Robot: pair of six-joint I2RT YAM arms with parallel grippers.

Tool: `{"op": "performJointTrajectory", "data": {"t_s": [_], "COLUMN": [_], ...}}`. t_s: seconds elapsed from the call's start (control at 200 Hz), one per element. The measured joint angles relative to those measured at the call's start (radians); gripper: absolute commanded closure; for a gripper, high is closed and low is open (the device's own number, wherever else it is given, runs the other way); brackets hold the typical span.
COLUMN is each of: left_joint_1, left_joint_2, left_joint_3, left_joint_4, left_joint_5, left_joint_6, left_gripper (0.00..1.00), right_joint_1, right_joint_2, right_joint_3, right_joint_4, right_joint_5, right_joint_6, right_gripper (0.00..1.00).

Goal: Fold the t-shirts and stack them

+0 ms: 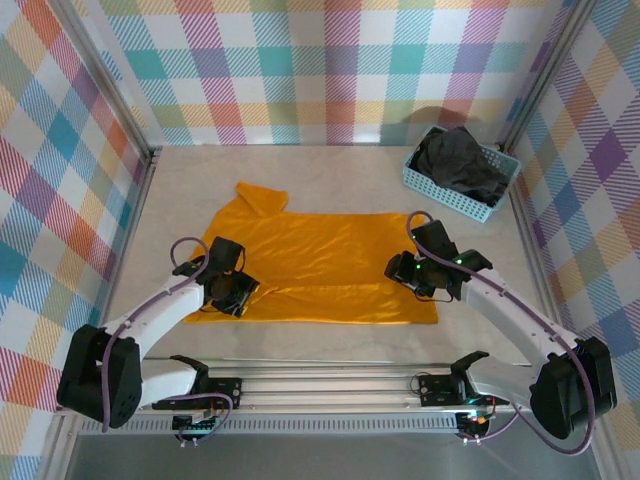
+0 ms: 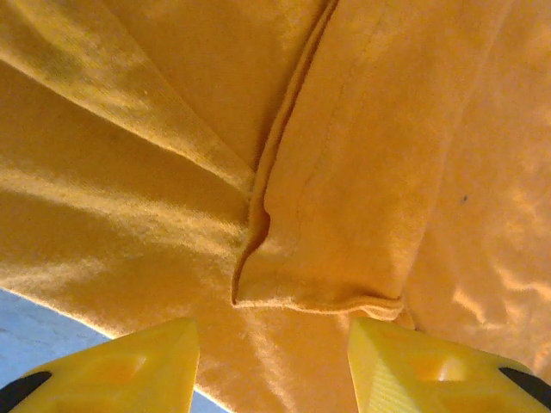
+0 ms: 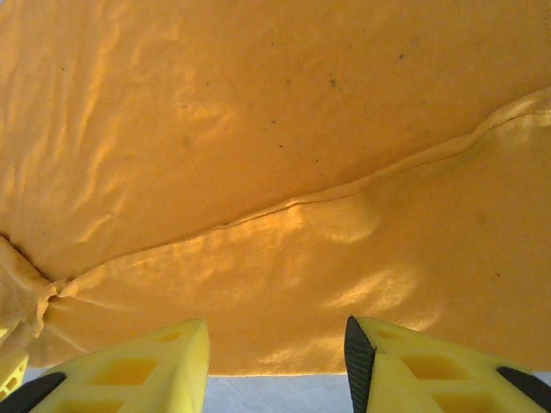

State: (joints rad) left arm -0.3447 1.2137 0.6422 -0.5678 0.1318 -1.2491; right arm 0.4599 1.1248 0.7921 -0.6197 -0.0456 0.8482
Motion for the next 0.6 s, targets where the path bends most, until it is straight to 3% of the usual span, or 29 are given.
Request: {"op": "performJointTrajectory", "data": {"t_s": [0.17,0.345,0.6], "left_joint_1": [-0.011,-0.022,-0.028], "left_joint_2": [0.045,0.059,0.057], "left_joint_3": [-0.006,-0.023,-0.023], "left_joint_4": [0.031,0.061,0.072], "left_joint_5": [-0.002,-0.028,-0.099], "left_joint_6": [-0.016,-0.049,-0.070], "left_gripper": [0.56,0.70,0.99], "right_joint_1": [0.000,0.000,0.000], "right_joint_2": [0.000,0.000,0.007], "right_joint_3": [0.000,0.000,0.000], "right_joint_4": [0.003,0.003,0.010], "right_joint_5": [0.000,0.000,-0.008], "right_joint_6": [0.001,0.001,0.001], "right_gripper": [0.55,0.56,0.58]}}
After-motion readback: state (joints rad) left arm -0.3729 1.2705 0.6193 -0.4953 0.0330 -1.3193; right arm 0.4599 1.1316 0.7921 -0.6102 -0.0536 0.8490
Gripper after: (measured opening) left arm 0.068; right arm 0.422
